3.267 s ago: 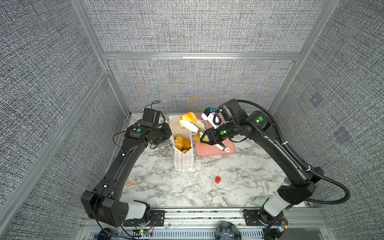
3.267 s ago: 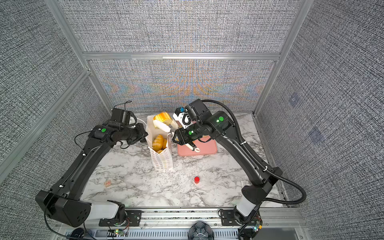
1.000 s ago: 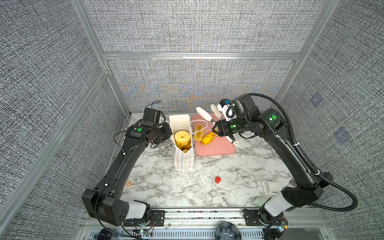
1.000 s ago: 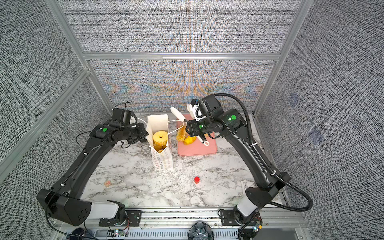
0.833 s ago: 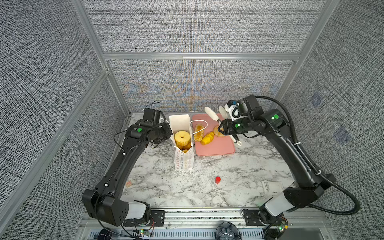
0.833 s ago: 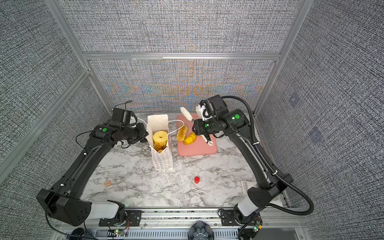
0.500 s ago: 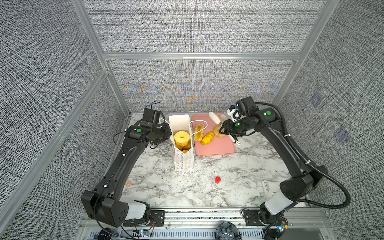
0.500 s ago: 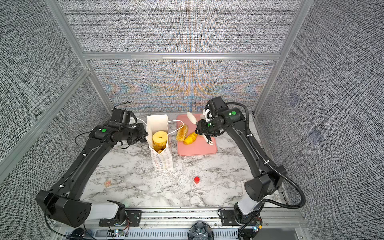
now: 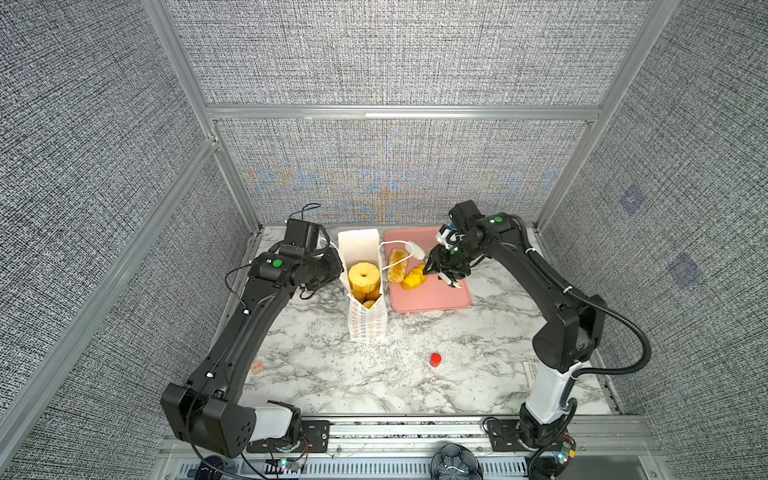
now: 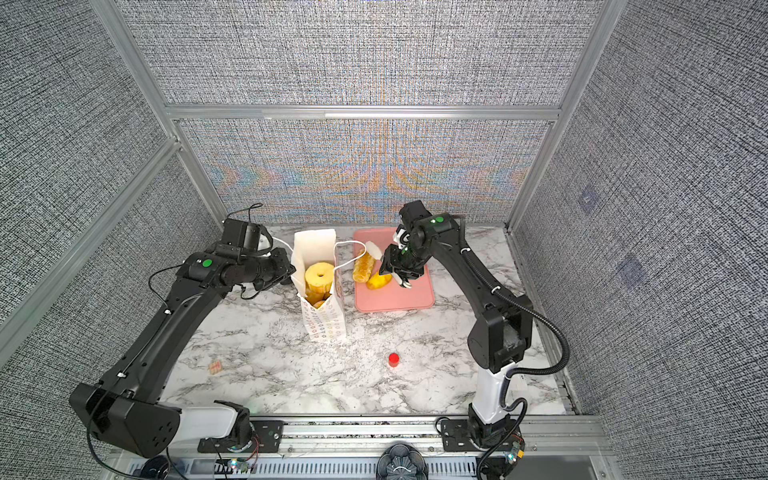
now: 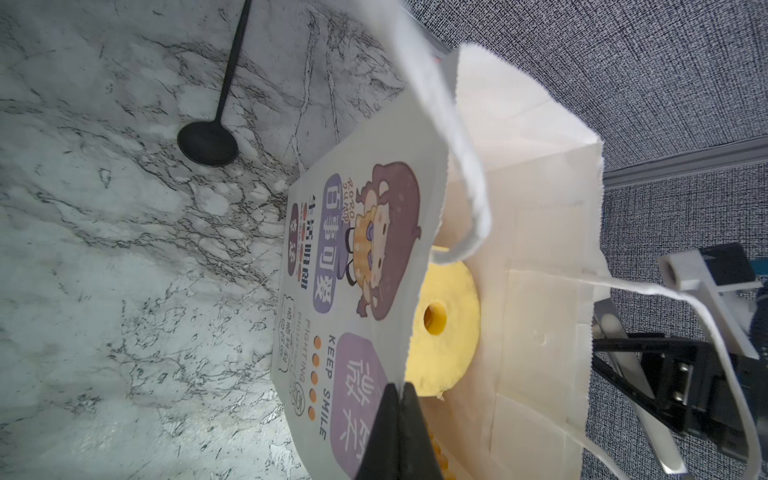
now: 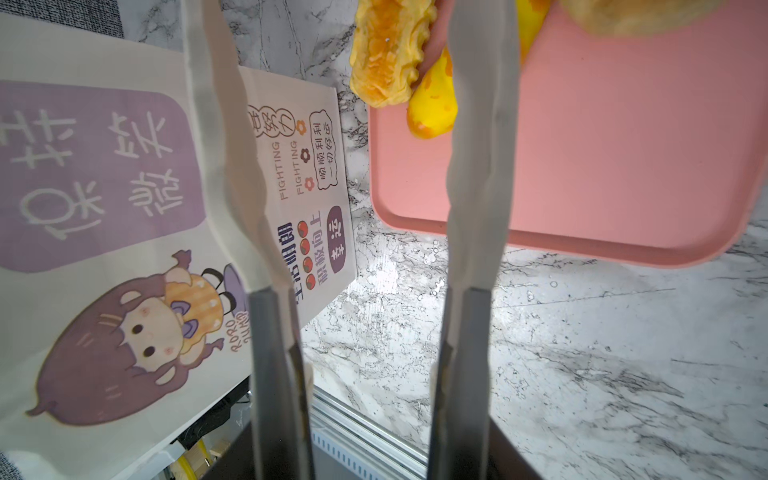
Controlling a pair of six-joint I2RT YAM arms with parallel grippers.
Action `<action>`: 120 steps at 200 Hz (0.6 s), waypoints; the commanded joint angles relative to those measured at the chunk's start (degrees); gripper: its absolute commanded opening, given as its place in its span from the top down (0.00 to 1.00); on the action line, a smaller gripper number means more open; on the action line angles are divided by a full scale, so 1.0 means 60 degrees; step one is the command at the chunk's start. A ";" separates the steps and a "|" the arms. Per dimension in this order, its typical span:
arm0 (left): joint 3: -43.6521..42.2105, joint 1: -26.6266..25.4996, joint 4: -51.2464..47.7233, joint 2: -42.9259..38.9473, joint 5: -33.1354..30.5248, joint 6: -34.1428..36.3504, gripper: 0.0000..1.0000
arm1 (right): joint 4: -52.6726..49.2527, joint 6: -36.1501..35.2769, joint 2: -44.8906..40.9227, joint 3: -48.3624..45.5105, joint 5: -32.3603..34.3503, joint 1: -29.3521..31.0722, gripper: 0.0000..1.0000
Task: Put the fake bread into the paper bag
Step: 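Lower the tongs and pinch the long crinkled golden pastry on the tray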
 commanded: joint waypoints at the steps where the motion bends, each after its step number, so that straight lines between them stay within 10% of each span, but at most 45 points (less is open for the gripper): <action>1: -0.0007 0.0009 0.0003 -0.0058 0.0035 -0.0005 0.96 | 0.0101 0.0120 0.0249 0.0184 -0.0327 0.0004 0.46; 120: -0.0006 0.0017 0.0004 -0.0020 0.0037 -0.0017 0.96 | 0.0216 0.0448 0.1872 0.0819 -0.0650 0.0015 0.48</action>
